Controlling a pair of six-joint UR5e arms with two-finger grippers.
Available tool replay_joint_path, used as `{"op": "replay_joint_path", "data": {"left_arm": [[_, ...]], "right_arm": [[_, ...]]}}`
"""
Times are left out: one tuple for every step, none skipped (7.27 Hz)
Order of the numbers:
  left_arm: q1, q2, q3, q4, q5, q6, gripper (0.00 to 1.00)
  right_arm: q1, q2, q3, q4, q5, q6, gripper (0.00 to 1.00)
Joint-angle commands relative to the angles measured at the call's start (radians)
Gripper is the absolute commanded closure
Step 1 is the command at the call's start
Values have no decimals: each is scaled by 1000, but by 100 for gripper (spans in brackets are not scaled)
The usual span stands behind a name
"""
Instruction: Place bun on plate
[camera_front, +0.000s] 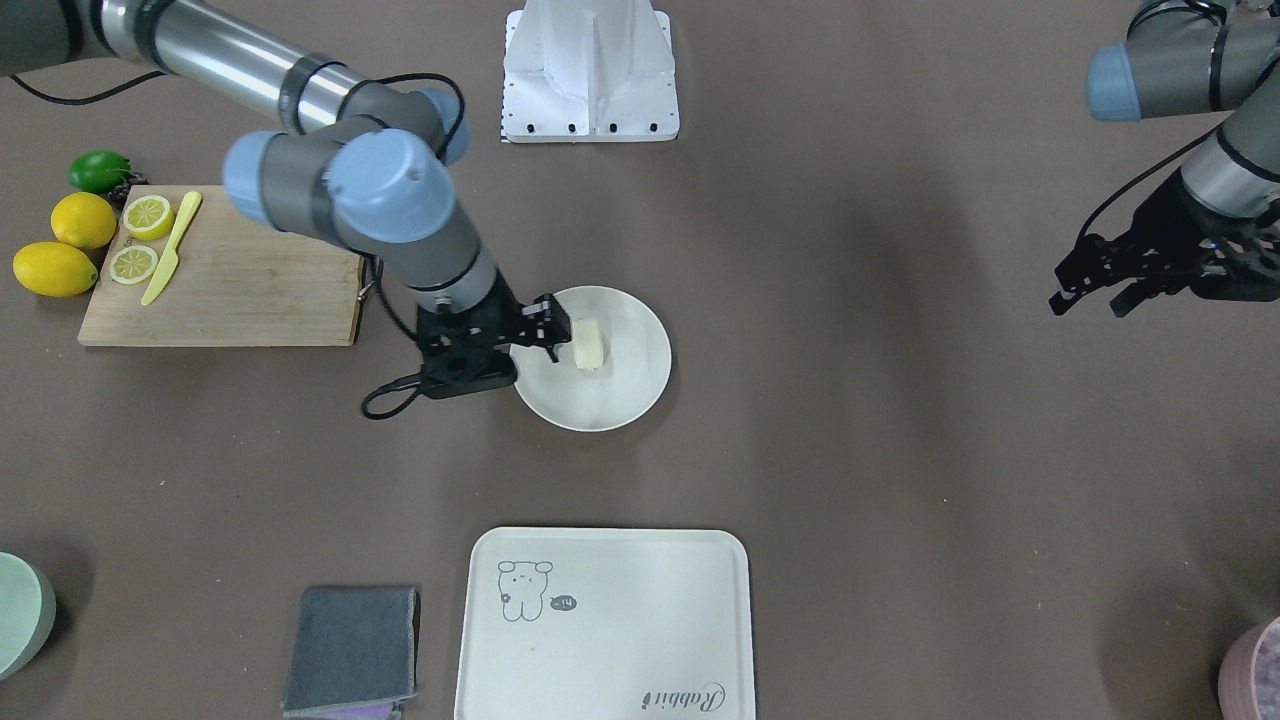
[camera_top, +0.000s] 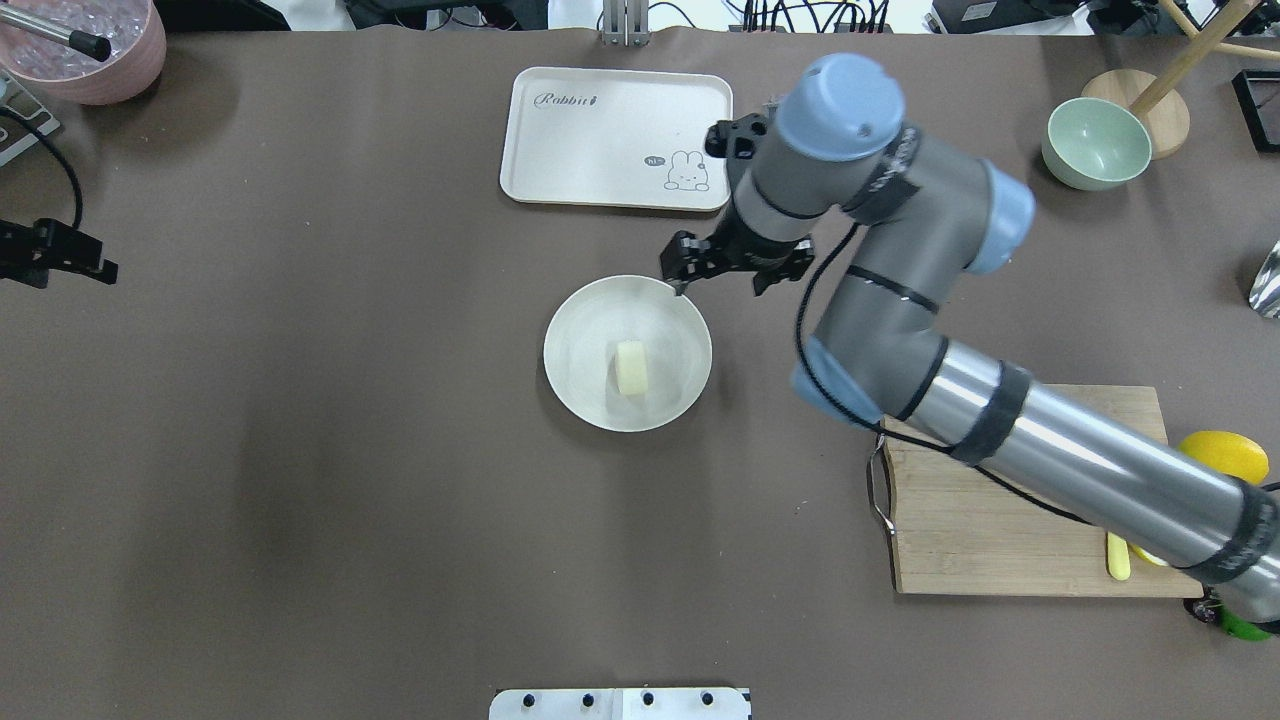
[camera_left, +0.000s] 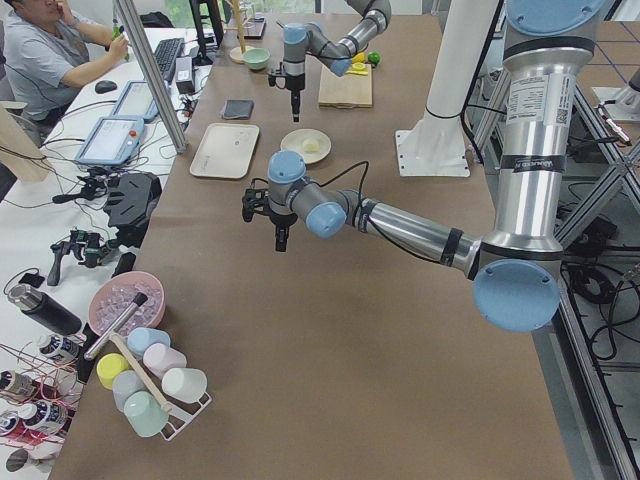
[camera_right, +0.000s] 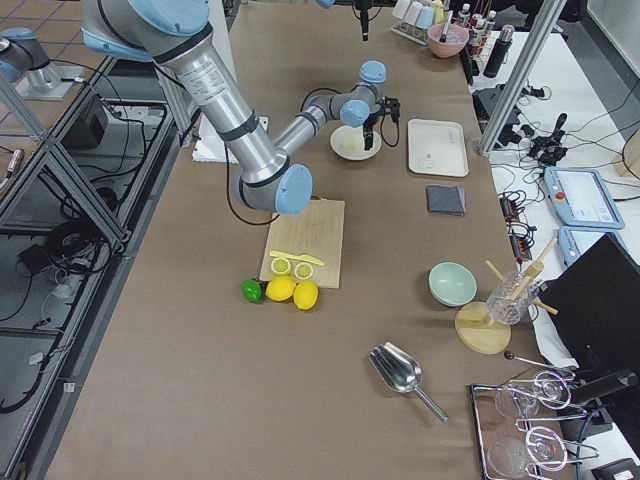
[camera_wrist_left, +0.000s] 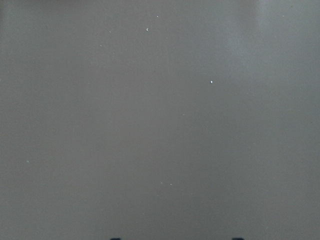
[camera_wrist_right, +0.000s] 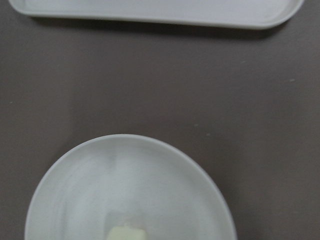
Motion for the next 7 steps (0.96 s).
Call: {"op": "replay_joint_path", "data": {"left_arm": [[-187,51,91,2,-78,319,17],[-261,75,154,1,-89,438,17],[-319,92,203,2,-91,515,17],[-343,146,230,2,-91,557,12],[-353,214,227,-2,-88,572,3],[-378,241,227,-2,-86,618,3],[-412,246,227,16,-94,655,3]], "right_arm": [[206,-348,178,1,128,-320,0],[335,-460,165,-1,196,-571,0],[438,-531,133,-2,198,-754,0],[526,-574,95,-30,183,-888,0],[619,-619,62,-60,135,-1075,0],[685,-642,9,-62,103,-1216,0],[718,-650,-21,-55,101,-1244,0]]}}
